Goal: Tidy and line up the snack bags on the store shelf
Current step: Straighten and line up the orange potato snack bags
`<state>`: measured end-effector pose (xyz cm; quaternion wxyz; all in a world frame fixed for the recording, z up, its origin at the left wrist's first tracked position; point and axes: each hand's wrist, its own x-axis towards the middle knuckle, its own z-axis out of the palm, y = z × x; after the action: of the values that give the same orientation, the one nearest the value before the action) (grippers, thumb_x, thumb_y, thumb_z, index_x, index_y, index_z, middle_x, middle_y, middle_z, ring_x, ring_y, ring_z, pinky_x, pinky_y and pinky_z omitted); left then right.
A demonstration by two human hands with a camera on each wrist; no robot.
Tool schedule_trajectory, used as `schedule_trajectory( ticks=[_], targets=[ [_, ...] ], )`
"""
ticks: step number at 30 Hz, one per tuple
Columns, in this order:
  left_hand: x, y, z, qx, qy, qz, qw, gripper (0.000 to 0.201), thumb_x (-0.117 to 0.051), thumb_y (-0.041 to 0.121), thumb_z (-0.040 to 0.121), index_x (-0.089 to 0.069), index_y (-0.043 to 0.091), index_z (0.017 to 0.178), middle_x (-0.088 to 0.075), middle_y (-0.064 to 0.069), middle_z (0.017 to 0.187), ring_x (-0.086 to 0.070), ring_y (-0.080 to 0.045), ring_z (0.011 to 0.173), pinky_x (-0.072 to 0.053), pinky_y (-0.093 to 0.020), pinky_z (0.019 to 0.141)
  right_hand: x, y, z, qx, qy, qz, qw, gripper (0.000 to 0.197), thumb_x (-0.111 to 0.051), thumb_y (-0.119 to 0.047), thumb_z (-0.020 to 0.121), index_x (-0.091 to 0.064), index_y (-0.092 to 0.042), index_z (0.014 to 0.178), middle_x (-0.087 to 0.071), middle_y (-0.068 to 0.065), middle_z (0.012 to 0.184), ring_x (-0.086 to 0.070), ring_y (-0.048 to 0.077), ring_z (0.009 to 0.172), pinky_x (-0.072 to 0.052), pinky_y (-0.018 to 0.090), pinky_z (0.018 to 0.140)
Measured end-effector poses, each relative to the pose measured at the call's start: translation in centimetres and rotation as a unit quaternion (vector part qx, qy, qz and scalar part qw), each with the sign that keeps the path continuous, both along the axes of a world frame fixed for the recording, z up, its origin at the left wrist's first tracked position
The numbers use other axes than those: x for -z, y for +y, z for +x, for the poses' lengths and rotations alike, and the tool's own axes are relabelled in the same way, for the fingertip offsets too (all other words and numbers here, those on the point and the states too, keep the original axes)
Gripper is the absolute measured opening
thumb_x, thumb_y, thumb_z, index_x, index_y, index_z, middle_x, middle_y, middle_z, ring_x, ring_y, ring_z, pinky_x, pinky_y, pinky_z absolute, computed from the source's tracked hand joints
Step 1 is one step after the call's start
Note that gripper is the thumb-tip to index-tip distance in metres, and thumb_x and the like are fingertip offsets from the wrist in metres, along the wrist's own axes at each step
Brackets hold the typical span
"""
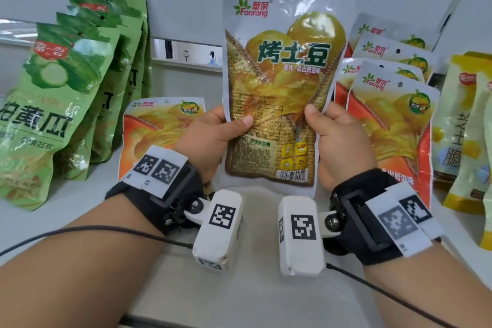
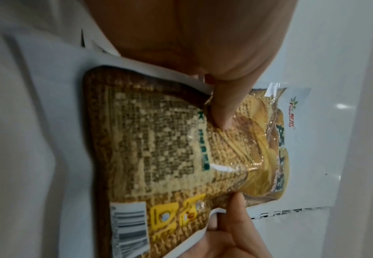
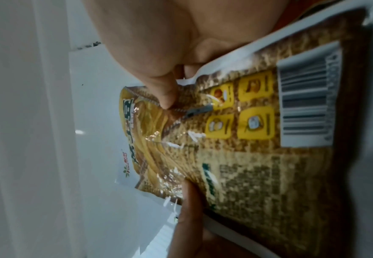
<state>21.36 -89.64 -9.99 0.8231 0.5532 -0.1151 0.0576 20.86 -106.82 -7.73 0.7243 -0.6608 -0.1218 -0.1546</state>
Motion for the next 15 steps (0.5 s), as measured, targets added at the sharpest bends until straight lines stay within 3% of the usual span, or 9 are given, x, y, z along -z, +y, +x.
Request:
schedule_trajectory(
  ticks=[4, 7, 11, 13, 15],
  targets=[
    [0.1, 0.0, 0.0, 0.001, 0.000, 0.015, 1.000, 0.026, -0.066, 0.013, 0.066, -0.067, 0.006, 0.091, -0.074, -0.009, 0.080, -0.071, -0.021, 0.073, -0.057, -0.030, 0.064, -0.4, -0.1, 0.0, -0.072, -0.037, 0.082, 0.993, 0.010, -0.062, -0.014, 0.086, -0.069, -0.021, 0.089, -0.074, -0.004, 0.087, -0.069, 0.012, 0.085, -0.055, 0.027, 0.070],
    [-0.1, 0.1, -0.2, 0.000, 0.004, 0.032, 0.999, 0.027, -0.067, 0.011, 0.064, -0.067, 0.005, 0.090, -0.073, -0.009, 0.079, -0.071, -0.021, 0.073, -0.057, -0.032, 0.067, -0.7, -0.4, 0.0, -0.076, -0.041, 0.092, 0.992, 0.009, -0.067, -0.021, 0.078, -0.070, -0.020, 0.087, -0.074, -0.002, 0.087, -0.070, 0.015, 0.087, -0.055, 0.028, 0.072],
    [-1.6, -0.3, -0.7, -0.026, -0.027, 0.027, 0.999, 0.021, -0.058, 0.003, 0.082, -0.063, 0.004, 0.102, -0.072, -0.011, 0.090, -0.069, -0.022, 0.083, -0.055, -0.033, 0.074, -0.8, -0.3, -0.1, -0.076, -0.033, 0.095, 0.992, 0.018, -0.069, -0.033, 0.071, -0.073, -0.018, 0.081, -0.075, 0.000, 0.086, -0.070, 0.014, 0.085, -0.054, 0.024, 0.069],
    [-3.1, -0.5, -1.1, -0.030, -0.053, -0.006, 0.998, 0.031, -0.056, 0.016, 0.084, -0.060, 0.004, 0.112, -0.071, -0.012, 0.101, -0.069, -0.023, 0.094, -0.056, -0.034, 0.078, -1.1, -0.3, -0.3, -0.081, -0.032, 0.086, 0.993, 0.036, -0.066, -0.049, 0.068, -0.075, -0.018, 0.084, -0.075, 0.002, 0.092, -0.070, 0.016, 0.091, -0.054, 0.025, 0.074],
    [-4.8, -0.7, -1.3, -0.037, -0.060, -0.025, 0.997, 0.041, -0.058, 0.028, 0.085, -0.060, 0.002, 0.116, -0.070, -0.015, 0.107, -0.067, -0.027, 0.101, -0.055, -0.038, 0.084, -1.4, -0.3, -0.4, -0.081, -0.030, 0.083, 0.993, 0.045, -0.058, -0.064, 0.068, -0.076, -0.027, 0.087, -0.074, -0.001, 0.097, -0.069, 0.013, 0.096, -0.053, 0.023, 0.079]
  ],
)
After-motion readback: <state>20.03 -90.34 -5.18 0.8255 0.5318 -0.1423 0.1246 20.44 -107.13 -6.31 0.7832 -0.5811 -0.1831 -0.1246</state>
